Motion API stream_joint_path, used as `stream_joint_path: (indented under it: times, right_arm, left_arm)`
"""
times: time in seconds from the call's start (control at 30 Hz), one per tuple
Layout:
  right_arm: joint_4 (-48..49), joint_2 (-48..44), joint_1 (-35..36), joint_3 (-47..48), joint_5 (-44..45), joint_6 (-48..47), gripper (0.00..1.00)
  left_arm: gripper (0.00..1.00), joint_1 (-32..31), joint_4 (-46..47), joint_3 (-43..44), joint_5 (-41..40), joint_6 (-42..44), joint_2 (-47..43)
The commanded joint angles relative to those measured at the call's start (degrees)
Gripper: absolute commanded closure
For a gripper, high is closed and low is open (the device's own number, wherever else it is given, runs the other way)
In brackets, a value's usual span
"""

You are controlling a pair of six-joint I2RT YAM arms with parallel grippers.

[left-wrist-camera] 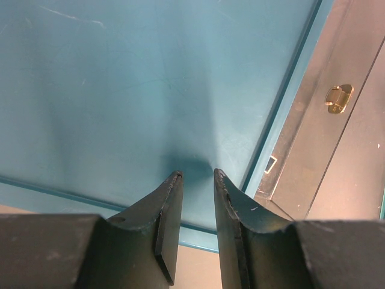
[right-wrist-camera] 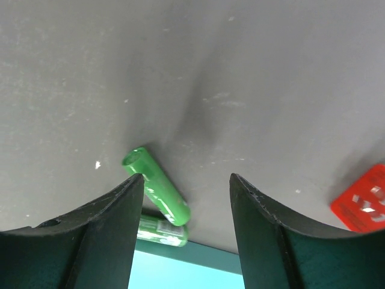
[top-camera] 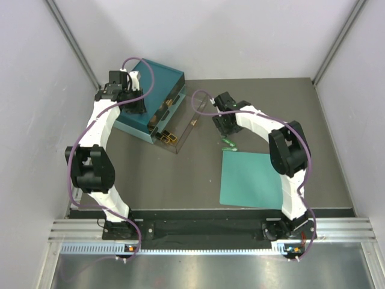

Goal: Organize the makeup

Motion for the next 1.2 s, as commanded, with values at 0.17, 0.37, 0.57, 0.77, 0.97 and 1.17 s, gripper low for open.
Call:
stream_joint_path:
  times: [0.17,0.37,0.57,0.77,0.97,1.17]
  right_arm:
    - [1.55,-4.96,0.13,-2.48,-6.73,1.8,0.42]
    - [2.96,-3.83,0.13,-5.64,-7.35,2.41,0.43]
    - [3.66,-0.75,0.13,-6.17,-5.33,3.91,0.55]
    - [5.5,0.83,0.13,-6.0,-4.89,4.44,0.83]
    - [5.86,1.36,-0.22,-2.23,-4.71,4.87,0.99]
    - [4.54,-0.13,-0.22,4.98,-8.92,6.8,1.0]
  left_arm:
    - [0.66,-0.85,-11.64,-4.79,0.6,0.21,6.01]
    - [0.66,-0.85,-11.46,-5.06,0.77,0.03,6.1]
    - [0.66,-0.85,-11.9,-4.88,0.25,0.56,6.02]
    - [0.66,-0.85,-12.16,-4.71,0.42,0.56,5.93]
    - [0.66,-0.85,-12.34,-4.53,0.86,0.56,6.01]
    - [0.66,-0.94,-12.6,-3.74,0.86,0.56,6.45]
